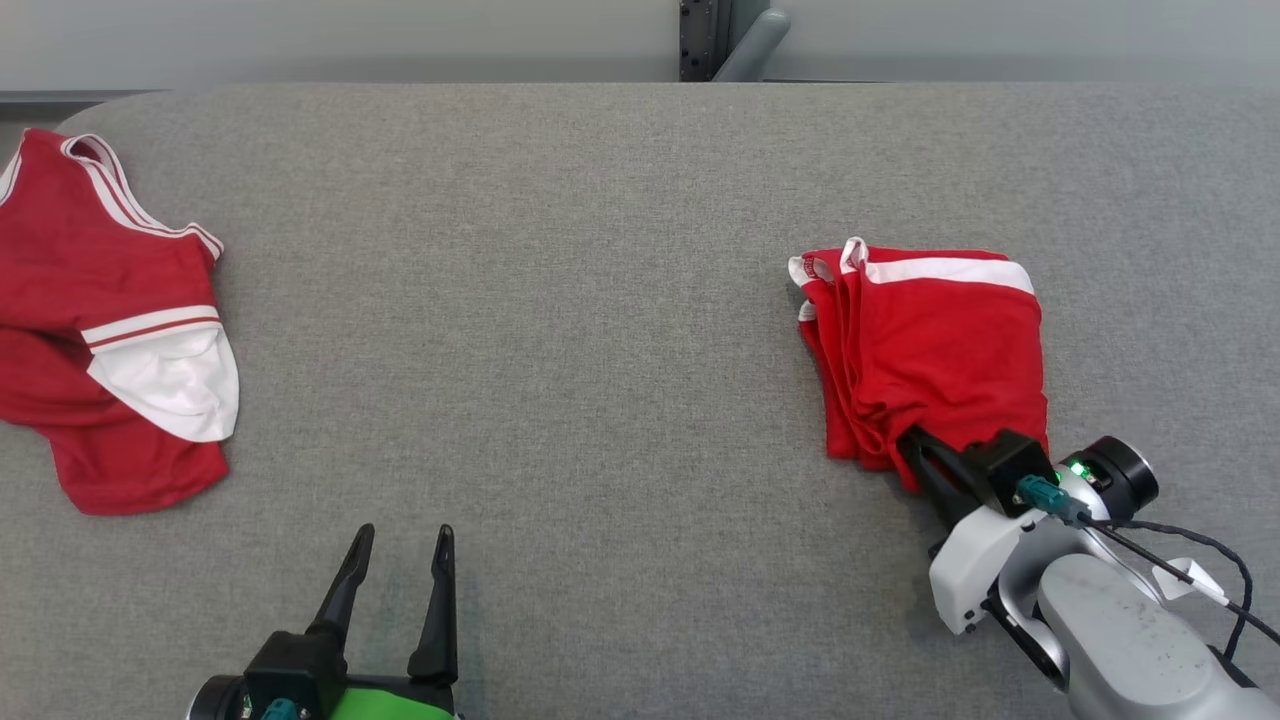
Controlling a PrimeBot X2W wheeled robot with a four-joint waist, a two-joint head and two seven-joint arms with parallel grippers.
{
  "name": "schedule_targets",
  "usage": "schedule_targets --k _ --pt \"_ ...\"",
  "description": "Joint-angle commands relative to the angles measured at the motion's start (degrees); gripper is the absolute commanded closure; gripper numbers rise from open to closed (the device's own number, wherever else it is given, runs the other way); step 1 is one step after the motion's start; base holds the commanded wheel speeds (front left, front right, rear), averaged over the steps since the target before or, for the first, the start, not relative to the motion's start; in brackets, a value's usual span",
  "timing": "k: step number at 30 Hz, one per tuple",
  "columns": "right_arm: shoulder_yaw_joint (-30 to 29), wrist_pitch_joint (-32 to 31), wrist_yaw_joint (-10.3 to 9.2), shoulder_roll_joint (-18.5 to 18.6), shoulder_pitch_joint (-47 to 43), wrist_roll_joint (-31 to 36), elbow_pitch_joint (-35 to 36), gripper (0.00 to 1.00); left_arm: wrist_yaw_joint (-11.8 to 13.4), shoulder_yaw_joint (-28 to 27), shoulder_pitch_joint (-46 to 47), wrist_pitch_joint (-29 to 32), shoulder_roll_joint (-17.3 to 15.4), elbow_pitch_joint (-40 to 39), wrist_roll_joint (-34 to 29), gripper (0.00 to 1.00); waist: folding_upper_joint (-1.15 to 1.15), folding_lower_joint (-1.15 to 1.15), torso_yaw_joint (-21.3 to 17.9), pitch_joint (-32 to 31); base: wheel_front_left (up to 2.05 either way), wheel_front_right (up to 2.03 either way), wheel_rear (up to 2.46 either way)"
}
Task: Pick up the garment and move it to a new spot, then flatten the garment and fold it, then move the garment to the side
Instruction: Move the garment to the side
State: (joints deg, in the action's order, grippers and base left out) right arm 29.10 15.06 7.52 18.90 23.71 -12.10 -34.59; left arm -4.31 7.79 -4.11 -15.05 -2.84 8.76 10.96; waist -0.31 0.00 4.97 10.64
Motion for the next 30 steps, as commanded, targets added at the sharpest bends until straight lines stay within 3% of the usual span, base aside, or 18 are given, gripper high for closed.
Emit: schedule_targets --k 1,18,25,26,27,29,30 --pt "1.0 0.2 -0.06 -0.1 0.0 0.1 -0.1 1.0 -0.2 0.1 0.4 -0.2 -0.1 0.1 -0.3 0.0 0.31 0.0 0.3 0.0 0.0 0.0 0.0" --pt "9.3 0.2 -0.06 -1.6 -0.5 -0.7 -1.7 1.0 1.0 1.0 -1.3 -0.2 -0.1 0.6 1.4 0.0 0.31 0.0 3.3 -1.9 0.0 0.0 0.0" --pt "6.2 0.2 -0.06 -1.7 -3.7 -0.1 4.0 1.0 1.8 0.3 -3.0 -0.2 -0.1 0.3 2.2 0.0 0.31 0.0 2.9 -4.6 0.0 0.0 0.0" --pt "4.8 0.2 -0.06 -1.7 -4.7 0.3 5.8 0.95 2.0 0.1 -3.4 -0.2 -0.1 0.2 2.3 0.0 0.31 0.0 2.7 -5.1 0.0 0.0 0.0" --pt "3.2 0.2 -0.06 -1.7 -5.9 0.7 7.8 0.69 1.9 -0.2 -3.8 -0.2 -0.1 0.2 2.4 0.0 0.31 0.0 2.4 -5.6 0.0 0.0 0.0" --pt "-0.6 0.2 -0.06 -1.8 -8.7 1.5 11.6 0.53 2.3 -0.8 -4.5 -0.2 -0.1 0.0 2.6 0.0 0.31 0.0 1.9 -6.5 0.0 0.0 0.0" --pt "-2.5 0.2 -0.06 -2.0 -10.2 2.1 13.5 0.37 2.4 -1.3 -4.9 -0.2 -0.1 -0.2 2.8 0.0 0.31 0.0 1.6 -6.8 0.0 0.0 0.0"
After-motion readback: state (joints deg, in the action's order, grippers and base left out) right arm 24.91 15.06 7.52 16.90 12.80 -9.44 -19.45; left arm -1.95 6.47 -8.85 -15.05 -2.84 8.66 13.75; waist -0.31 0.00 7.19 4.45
